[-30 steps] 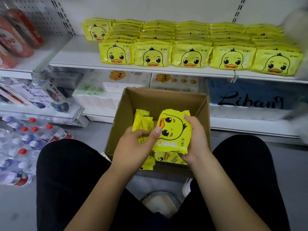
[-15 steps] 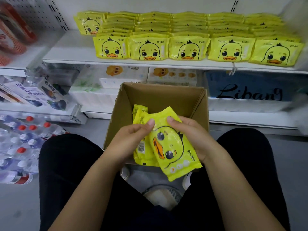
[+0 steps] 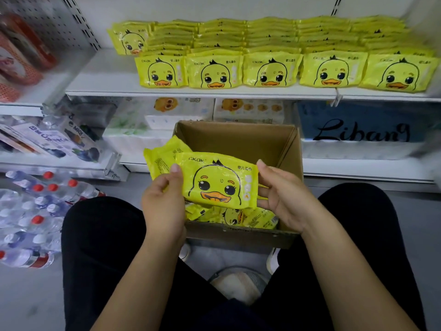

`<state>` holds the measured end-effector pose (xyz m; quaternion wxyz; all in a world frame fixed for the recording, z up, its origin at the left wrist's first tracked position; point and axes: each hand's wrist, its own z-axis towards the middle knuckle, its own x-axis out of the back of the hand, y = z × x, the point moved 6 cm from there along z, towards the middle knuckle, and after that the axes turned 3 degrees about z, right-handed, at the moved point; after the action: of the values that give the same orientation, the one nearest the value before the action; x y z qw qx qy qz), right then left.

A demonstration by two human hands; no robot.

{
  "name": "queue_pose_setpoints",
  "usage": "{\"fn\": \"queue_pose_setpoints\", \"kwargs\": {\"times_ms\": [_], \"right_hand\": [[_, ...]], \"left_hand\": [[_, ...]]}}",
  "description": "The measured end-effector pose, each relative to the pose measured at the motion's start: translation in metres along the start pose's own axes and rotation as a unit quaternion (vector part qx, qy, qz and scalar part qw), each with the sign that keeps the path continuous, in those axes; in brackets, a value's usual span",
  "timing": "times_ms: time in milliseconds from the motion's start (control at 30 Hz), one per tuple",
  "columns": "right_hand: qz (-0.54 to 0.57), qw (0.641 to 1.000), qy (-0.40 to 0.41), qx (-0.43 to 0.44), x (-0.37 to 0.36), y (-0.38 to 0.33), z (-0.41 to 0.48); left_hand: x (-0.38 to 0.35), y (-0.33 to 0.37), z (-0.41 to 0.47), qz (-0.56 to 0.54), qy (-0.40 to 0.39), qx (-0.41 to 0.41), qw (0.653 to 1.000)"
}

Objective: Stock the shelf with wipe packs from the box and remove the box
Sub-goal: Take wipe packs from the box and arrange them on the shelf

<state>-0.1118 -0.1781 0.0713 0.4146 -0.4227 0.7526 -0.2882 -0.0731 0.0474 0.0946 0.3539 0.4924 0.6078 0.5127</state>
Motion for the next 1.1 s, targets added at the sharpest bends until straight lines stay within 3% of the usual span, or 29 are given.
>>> {"fn": "queue_pose_setpoints", "kwargs": {"times_ms": [167,300,400,533,633,767,1100], "right_hand": [[-0.011,0.988,0.120,0.093,0.000,-0.003,0.008],[-0.084,0.972,0.156,0.155,0.002,-0.015,0.005],[-0.197,0.938,0.174,0.226,-0.002,-0.027,-0.006],[-0.272,0.912,0.163,0.260,-0.008,-0.039,-0.014],[-0.259,0.919,0.146,0.259,-0.009,-0.040,-0.016],[-0.271,0.914,0.132,0.272,-0.018,-0.045,-0.018],[-0.206,0.923,0.177,0.274,-0.032,-0.034,-0.011]], "left_hand": [[-0.007,-0.001,0.001,-0.013,-0.078,0.049,0.996],[-0.006,0.006,0.003,0.056,-0.123,-0.017,0.991],[-0.005,0.009,0.002,0.056,-0.127,-0.027,0.990],[-0.004,0.022,-0.003,0.051,-0.131,-0.076,0.987],[0.003,0.028,0.000,0.033,-0.100,-0.087,0.991],[0.008,0.024,0.011,-0.043,-0.124,-0.006,0.991],[0.024,0.028,0.024,-0.039,-0.083,-0.018,0.996]]}}
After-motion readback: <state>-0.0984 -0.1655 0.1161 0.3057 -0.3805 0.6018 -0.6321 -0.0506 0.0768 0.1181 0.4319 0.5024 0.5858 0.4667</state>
